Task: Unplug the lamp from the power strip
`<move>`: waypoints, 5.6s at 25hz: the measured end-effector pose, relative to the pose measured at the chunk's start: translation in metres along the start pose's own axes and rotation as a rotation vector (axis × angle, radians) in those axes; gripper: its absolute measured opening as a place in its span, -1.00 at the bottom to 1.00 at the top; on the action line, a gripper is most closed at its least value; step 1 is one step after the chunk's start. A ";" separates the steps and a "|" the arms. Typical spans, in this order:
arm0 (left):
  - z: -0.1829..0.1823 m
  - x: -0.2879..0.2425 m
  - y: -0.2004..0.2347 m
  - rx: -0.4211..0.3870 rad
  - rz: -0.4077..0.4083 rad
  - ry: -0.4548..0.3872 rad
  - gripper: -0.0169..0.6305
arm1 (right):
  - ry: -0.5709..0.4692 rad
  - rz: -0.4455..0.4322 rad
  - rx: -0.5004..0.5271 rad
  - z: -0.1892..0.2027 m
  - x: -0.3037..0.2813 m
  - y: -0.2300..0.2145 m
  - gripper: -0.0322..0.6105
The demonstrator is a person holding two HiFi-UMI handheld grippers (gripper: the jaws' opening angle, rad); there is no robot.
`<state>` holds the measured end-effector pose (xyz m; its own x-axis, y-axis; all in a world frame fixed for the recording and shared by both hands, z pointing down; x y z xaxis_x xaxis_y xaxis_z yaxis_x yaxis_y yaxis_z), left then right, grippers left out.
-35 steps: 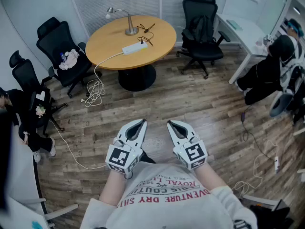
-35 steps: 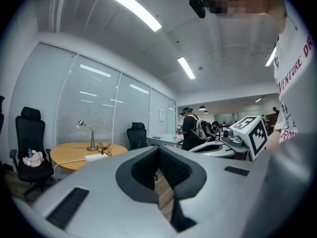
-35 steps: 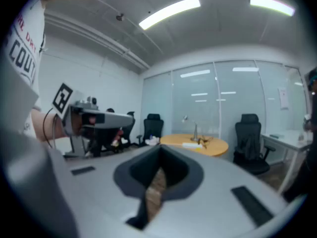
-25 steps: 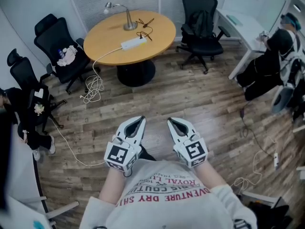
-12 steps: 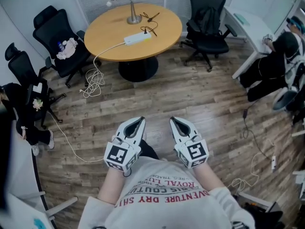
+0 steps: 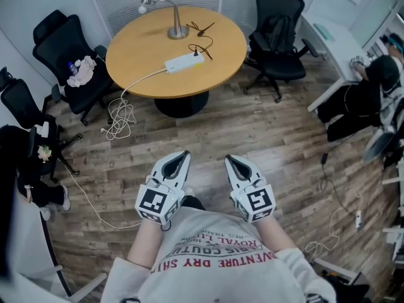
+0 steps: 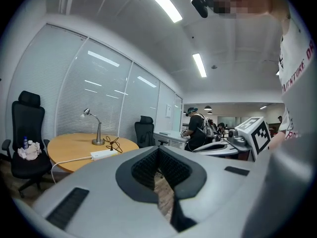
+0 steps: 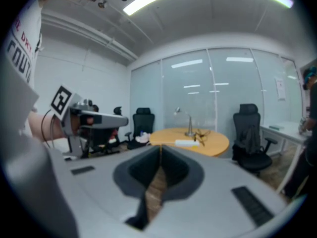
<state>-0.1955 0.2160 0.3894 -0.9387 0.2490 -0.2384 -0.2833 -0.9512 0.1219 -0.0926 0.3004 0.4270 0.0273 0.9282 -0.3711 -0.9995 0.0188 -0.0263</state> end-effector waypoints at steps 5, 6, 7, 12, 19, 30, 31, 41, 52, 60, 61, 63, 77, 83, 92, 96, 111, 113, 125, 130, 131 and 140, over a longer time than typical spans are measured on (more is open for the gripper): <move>-0.019 -0.026 0.068 -0.009 0.009 0.001 -0.86 | 0.011 0.025 -0.010 -0.027 -0.062 -0.013 -0.81; -0.021 -0.030 0.081 -0.008 0.009 0.001 -0.86 | 0.013 0.029 -0.015 -0.032 -0.074 -0.016 -0.80; -0.024 -0.034 0.093 -0.005 0.011 0.002 -0.86 | 0.014 0.033 -0.020 -0.037 -0.085 -0.018 -0.80; -0.031 -0.052 0.143 0.003 0.016 0.014 -0.86 | 0.024 0.041 -0.024 -0.056 -0.135 -0.030 -0.80; -0.024 -0.085 0.182 0.050 -0.026 0.026 -0.86 | 0.053 0.004 -0.006 -0.063 -0.185 -0.060 -0.80; -0.038 -0.174 0.220 0.103 -0.267 0.027 -0.86 | 0.102 -0.217 0.119 -0.081 -0.269 -0.156 -0.80; -0.041 -0.184 0.221 0.111 -0.297 0.026 -0.86 | 0.098 -0.246 0.129 -0.085 -0.276 -0.168 -0.80; -0.054 -0.310 0.207 0.190 -0.436 0.030 -0.86 | 0.142 -0.409 0.194 -0.085 -0.318 -0.290 -0.80; -0.037 -0.355 0.254 0.230 -0.496 0.088 -0.86 | 0.182 -0.444 0.183 -0.086 -0.378 -0.326 -0.80; -0.020 -0.404 0.331 0.242 -0.450 0.153 -0.86 | 0.274 -0.473 0.204 -0.102 -0.457 -0.331 -0.80; -0.017 -0.410 0.341 0.246 -0.445 0.163 -0.86 | 0.292 -0.482 0.209 -0.102 -0.467 -0.331 -0.80; -0.006 -0.419 0.357 0.254 -0.433 0.194 -0.86 | 0.334 -0.509 0.234 -0.099 -0.486 -0.326 -0.80; 0.098 -0.491 0.402 0.250 -0.245 0.521 -0.86 | 0.708 -0.577 0.583 -0.032 -0.579 -0.302 -0.39; 0.110 -0.503 0.413 0.216 -0.252 0.618 -0.86 | 0.803 -0.593 0.761 -0.011 -0.604 -0.297 -0.40; 0.117 -0.506 0.408 0.187 -0.182 0.719 -0.86 | 0.877 -0.625 0.902 0.003 -0.612 -0.296 -0.61; 0.117 -0.506 0.408 0.181 -0.159 0.725 -0.86 | 0.871 -0.675 0.976 0.004 -0.613 -0.292 -0.60; 0.117 -0.511 0.413 0.187 -0.120 0.733 -0.86 | 0.870 -0.773 1.080 -0.001 -0.614 -0.294 -0.68; 0.117 -0.510 0.413 0.169 -0.125 0.729 -0.87 | 0.872 -0.768 1.075 -0.002 -0.612 -0.293 -0.68; 0.118 -0.509 0.411 0.136 -0.144 0.728 -0.86 | 0.799 -0.699 0.896 -0.075 -0.612 -0.322 -0.68; 0.118 -0.510 0.412 0.154 -0.132 0.733 -0.86 | 0.760 -0.685 0.776 -0.061 -0.601 -0.317 -0.68; 0.118 -0.510 0.412 0.156 -0.133 0.732 -0.86 | 0.749 -0.680 0.750 -0.060 -0.599 -0.315 -0.68; 0.108 -0.493 0.411 0.180 -0.259 0.664 -0.86 | 0.518 -0.602 0.485 -0.093 -0.582 -0.316 -0.67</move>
<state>0.1299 -0.2779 0.6611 -0.5364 0.2447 -0.8077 -0.5618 -0.8178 0.1253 0.2086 -0.2799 0.5652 0.4314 0.4321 -0.7920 -0.7089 0.7053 -0.0012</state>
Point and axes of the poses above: the fingertips, and each gripper's own axes: x backward along the fingers, y to its left, z out of its underside, the point moved 2 cm from there along x, backward along the fingers, and after that the axes turned 8 degrees about y, right-handed, at the moved point
